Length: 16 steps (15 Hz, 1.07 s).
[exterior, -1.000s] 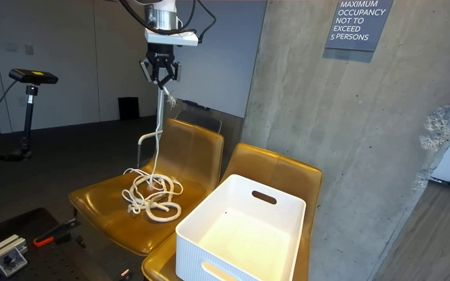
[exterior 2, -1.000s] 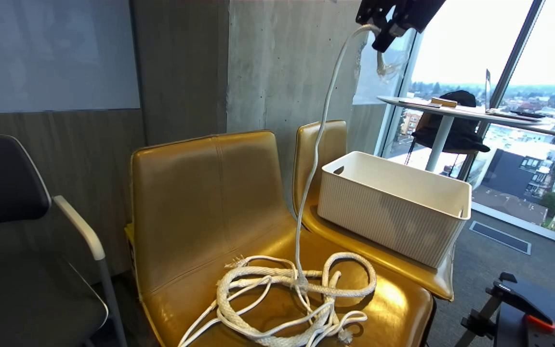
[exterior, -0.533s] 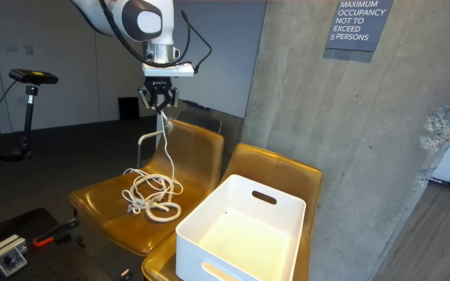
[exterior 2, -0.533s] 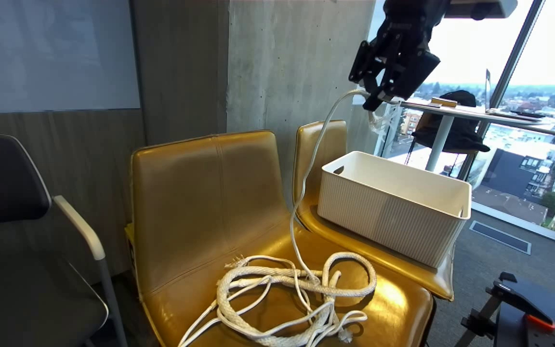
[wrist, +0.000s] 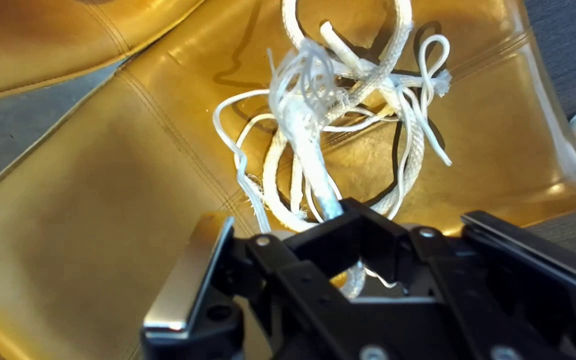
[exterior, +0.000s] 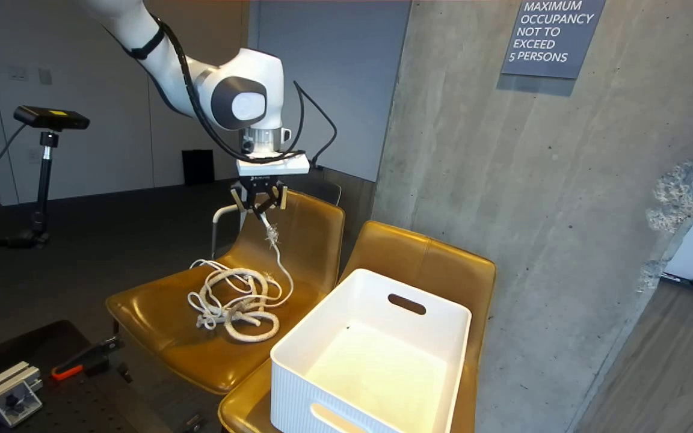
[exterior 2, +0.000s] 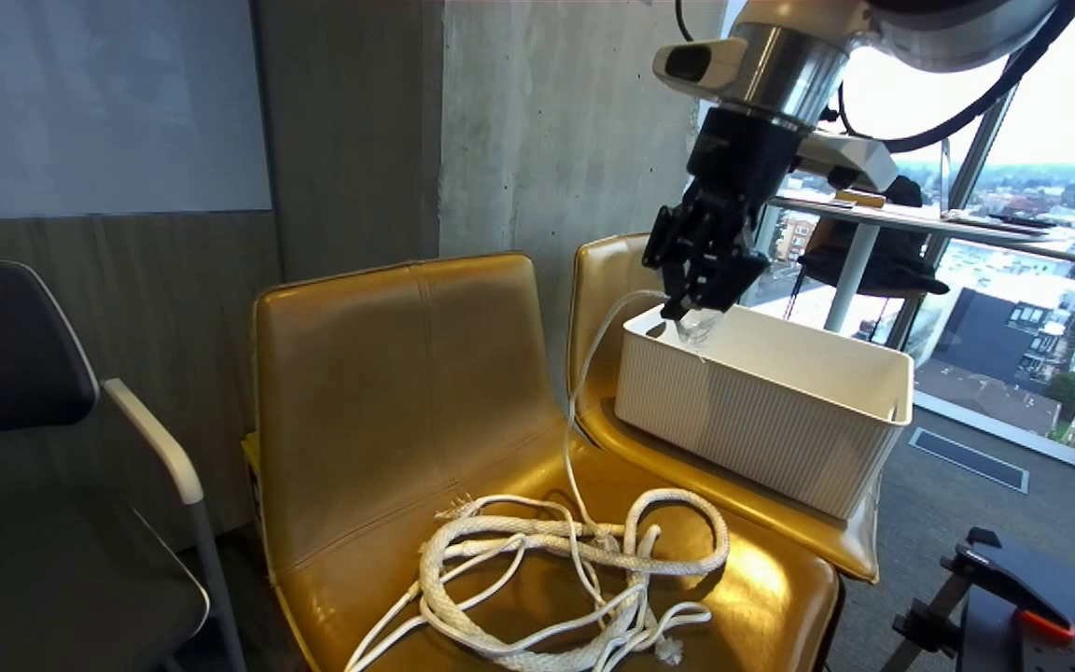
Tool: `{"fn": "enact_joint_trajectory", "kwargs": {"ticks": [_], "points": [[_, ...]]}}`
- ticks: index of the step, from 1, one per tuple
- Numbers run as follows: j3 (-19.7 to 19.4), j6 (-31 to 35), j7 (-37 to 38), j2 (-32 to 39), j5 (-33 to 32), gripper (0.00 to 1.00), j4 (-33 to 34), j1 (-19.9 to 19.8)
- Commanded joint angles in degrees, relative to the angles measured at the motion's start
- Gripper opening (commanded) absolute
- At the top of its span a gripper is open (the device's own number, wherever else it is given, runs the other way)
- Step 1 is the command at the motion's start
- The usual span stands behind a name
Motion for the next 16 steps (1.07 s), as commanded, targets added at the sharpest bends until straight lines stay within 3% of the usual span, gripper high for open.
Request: {"fn": "enact_joint_trajectory", "kwargs": {"ticks": [1, 3, 4, 5, 14, 15, 16], "points": [[1.92, 1.21, 0.99, 5.2, 0.92, 0.0, 3.33, -0.33], [2.63, 0.25, 1.35, 7.07, 0.84, 0.0, 4.74, -0.59], [2.93, -0.39, 1.37, 7.67, 0.88, 0.25, 5.39, -0.81], [3.14, -0.96, 1.4, 7.96, 0.93, 0.26, 5.88, -1.05], [3.09, -4.95, -1.96, 5.86, 1.57, 0.9, 6.78, -4.24], [2.49, -3.49, 0.33, 7.23, -0.14, 0.73, 7.21, -3.06], [2.42, -3.76, -0.07, 7.1, -0.1, 0.8, 7.21, -3.37]]}}
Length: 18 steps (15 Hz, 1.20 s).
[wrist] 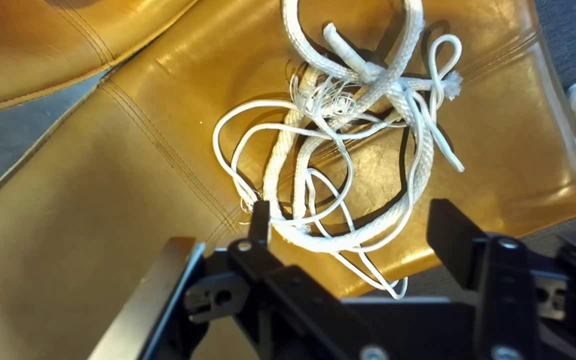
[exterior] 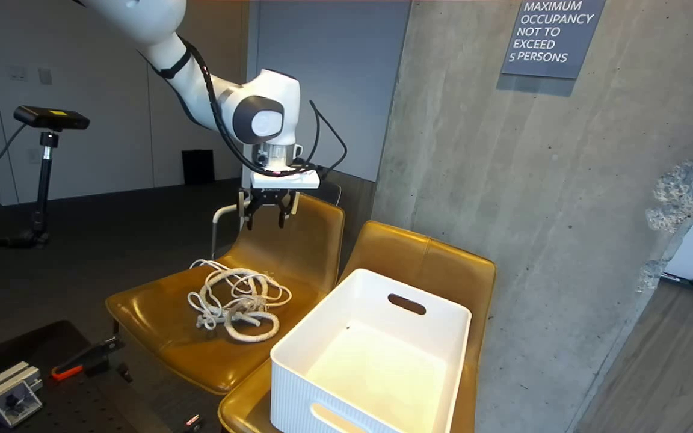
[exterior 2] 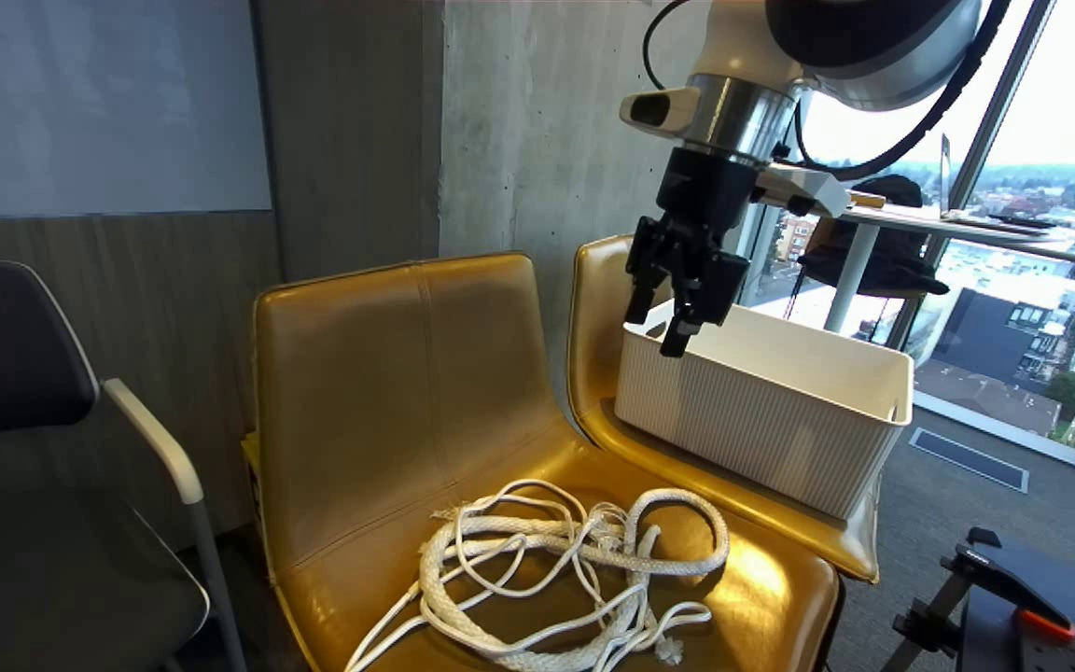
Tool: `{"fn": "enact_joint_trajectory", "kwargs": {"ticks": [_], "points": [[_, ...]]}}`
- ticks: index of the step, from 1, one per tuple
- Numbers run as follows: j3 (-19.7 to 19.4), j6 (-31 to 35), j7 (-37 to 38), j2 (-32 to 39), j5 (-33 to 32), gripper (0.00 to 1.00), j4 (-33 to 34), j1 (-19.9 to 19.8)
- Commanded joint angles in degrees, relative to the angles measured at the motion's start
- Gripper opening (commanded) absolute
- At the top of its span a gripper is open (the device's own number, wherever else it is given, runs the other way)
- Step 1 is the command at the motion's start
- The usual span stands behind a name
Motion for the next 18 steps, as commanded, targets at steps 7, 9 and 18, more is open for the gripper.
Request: {"fn": "enact_joint_trajectory", "kwargs": {"ticks": [7, 9, 18], "points": [[0.25, -0.33, -0.35, -0.04, -0.1, 0.9, 0.11, -0.42], [0.25, -0.33, -0.35, -0.04, -0.1, 0.9, 0.11, -0.42], [0.26, -0.33, -0.35, -0.05, -0.1, 0.9, 0.11, -0.42]]}}
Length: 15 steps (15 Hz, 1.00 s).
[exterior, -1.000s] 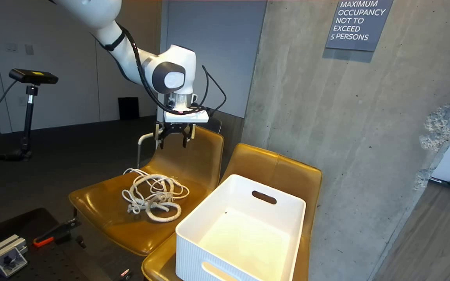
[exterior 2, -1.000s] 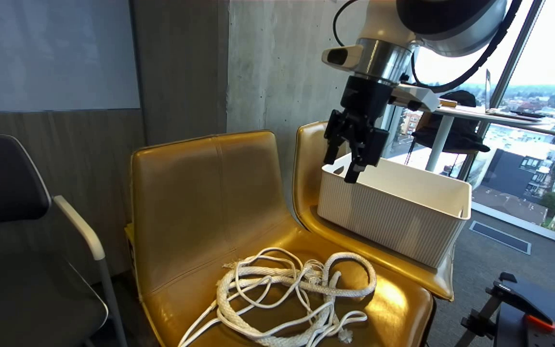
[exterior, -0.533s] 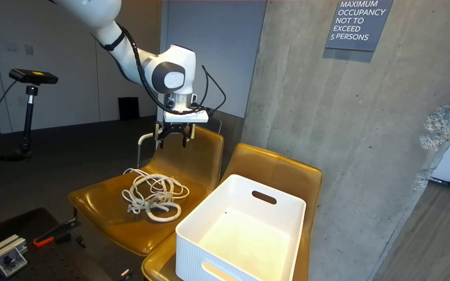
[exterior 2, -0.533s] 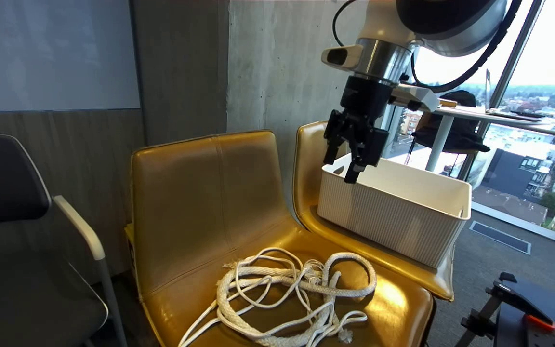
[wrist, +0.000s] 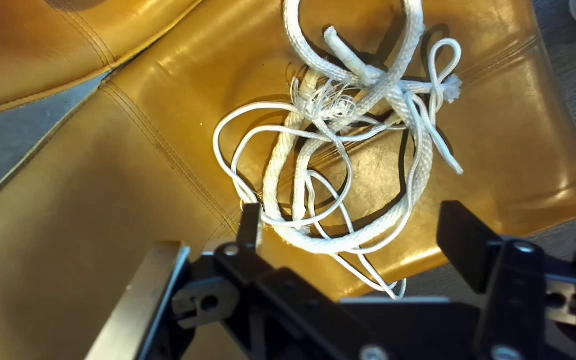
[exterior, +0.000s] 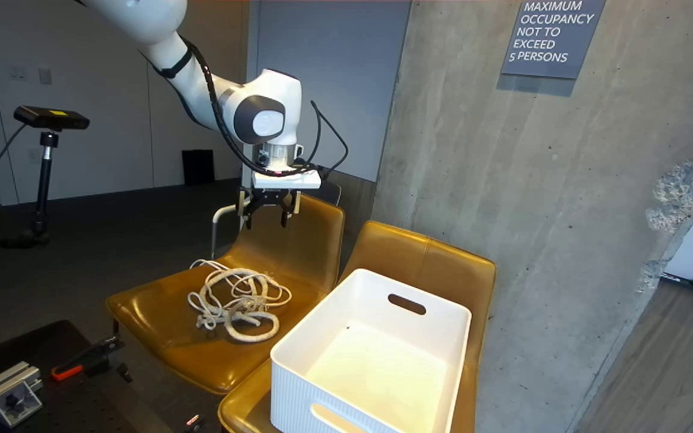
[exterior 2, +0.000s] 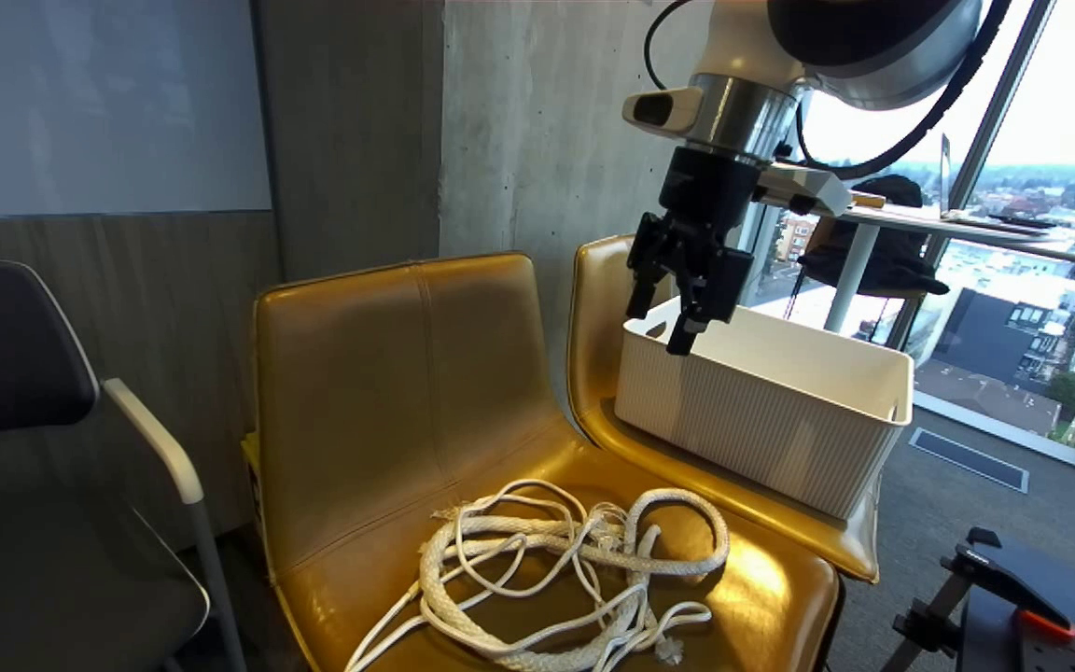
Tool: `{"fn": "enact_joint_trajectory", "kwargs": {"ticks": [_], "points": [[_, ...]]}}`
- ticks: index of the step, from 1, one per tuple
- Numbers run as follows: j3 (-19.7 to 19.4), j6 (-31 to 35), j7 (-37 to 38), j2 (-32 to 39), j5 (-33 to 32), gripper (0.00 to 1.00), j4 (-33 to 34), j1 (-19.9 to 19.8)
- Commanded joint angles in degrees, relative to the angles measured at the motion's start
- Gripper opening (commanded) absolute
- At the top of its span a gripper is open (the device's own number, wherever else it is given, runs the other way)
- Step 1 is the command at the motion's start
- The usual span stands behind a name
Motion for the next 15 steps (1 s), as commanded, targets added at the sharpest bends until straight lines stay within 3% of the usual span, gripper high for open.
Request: {"fn": "enact_joint_trajectory", "kwargs": {"ticks": [1, 4, 5, 6, 11, 15], "points": [[0.14, -0.15, 0.1, 0.01, -0.1, 0.9, 0.11, -0.1], [0.14, -0.15, 0.1, 0.01, -0.1, 0.9, 0.11, -0.1], [0.14, -0.15, 0.1, 0.01, -0.1, 0.97, 0.11, -0.1], [0.2, 1.08, 0.43, -0.39, -0.61, 0.98, -1.29, 0.37], [0.22, 12.56, 2.49, -1.79, -6.26, 1.0, -11.95, 4.24], [-0.77, 21.92, 10.32, -1.45, -15.11, 1.0, -19.49, 8.64]]}}
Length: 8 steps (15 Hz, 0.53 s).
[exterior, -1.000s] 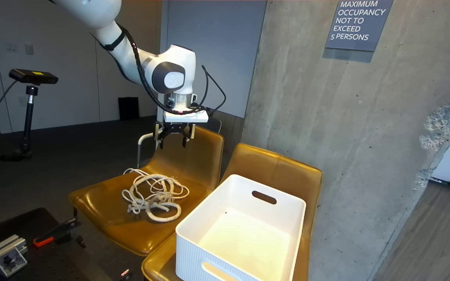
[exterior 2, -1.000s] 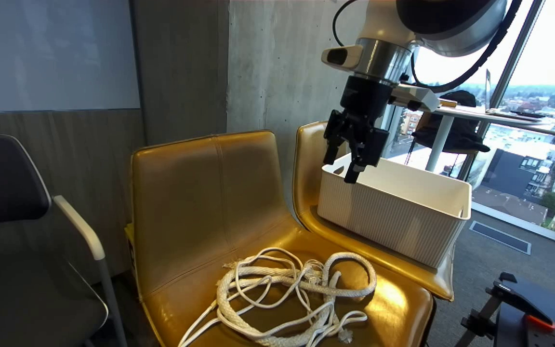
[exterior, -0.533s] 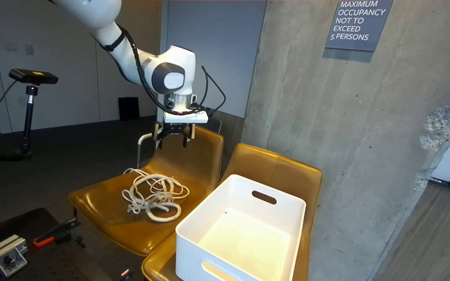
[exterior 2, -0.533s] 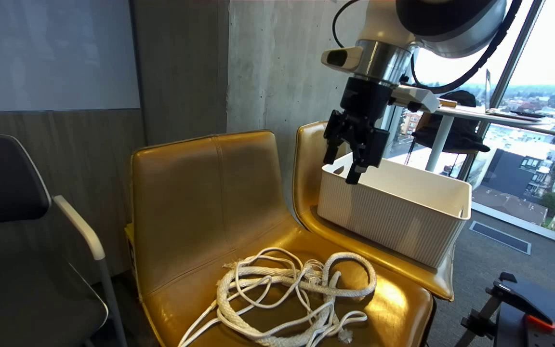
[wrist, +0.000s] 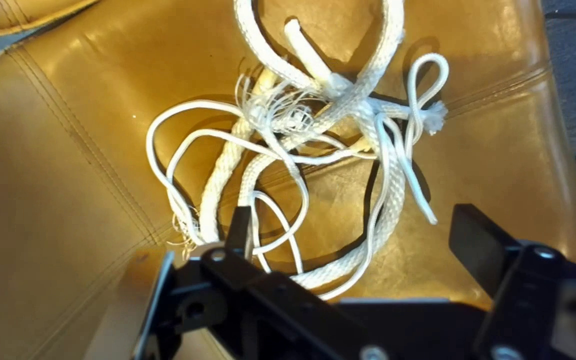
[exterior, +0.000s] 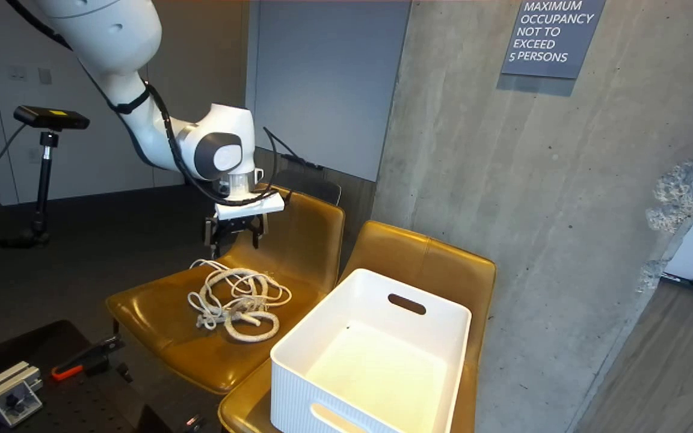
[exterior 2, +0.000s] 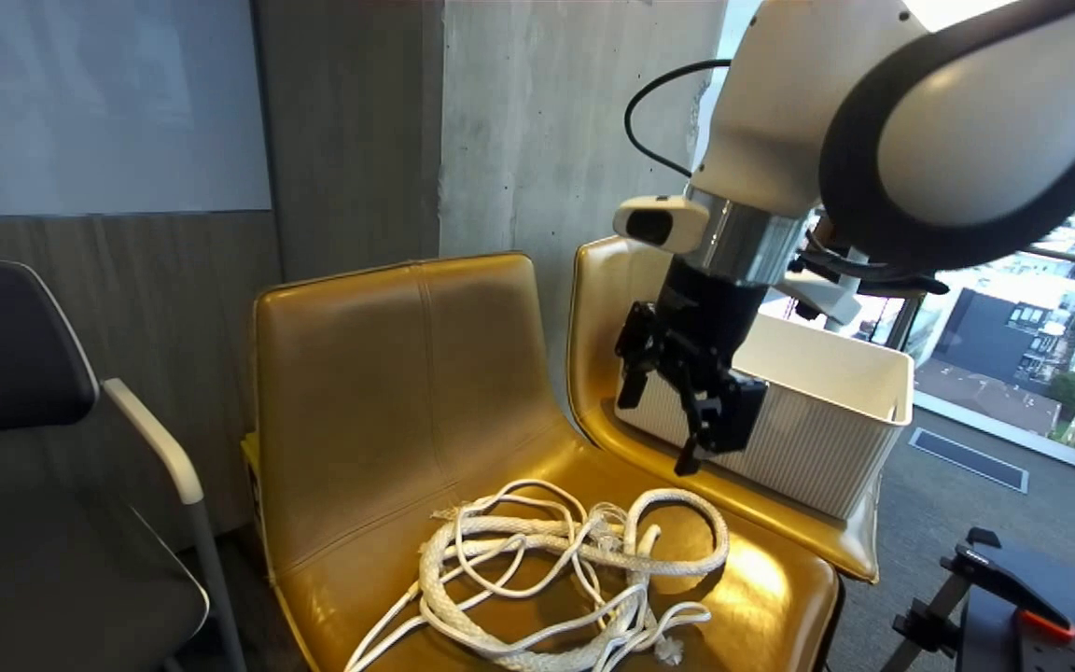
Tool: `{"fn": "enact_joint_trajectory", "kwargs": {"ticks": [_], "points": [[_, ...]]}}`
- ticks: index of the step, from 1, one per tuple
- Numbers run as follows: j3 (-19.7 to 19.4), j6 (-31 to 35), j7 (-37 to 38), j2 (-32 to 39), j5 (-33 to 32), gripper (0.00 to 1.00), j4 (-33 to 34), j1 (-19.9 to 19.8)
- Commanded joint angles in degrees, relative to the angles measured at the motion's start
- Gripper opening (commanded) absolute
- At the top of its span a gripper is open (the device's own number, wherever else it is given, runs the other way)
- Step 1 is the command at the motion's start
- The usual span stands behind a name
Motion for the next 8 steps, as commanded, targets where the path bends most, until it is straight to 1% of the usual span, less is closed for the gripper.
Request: {"fn": "enact_joint_trajectory", "kwargs": {"ticks": [1, 4, 6, 8], "points": [[-1.32, 7.87, 8.4, -1.38, -8.71, 1.0, -7.21, 4.14], [-3.09, 9.85, 16.84, 0.53, -17.18, 1.0, -7.08, 7.68], [-3.8, 9.05, 21.82, 3.43, -21.67, 1.0, -4.33, 9.63], [-3.58, 7.79, 24.67, 6.95, -24.18, 1.0, -1.07, 10.56]]}}
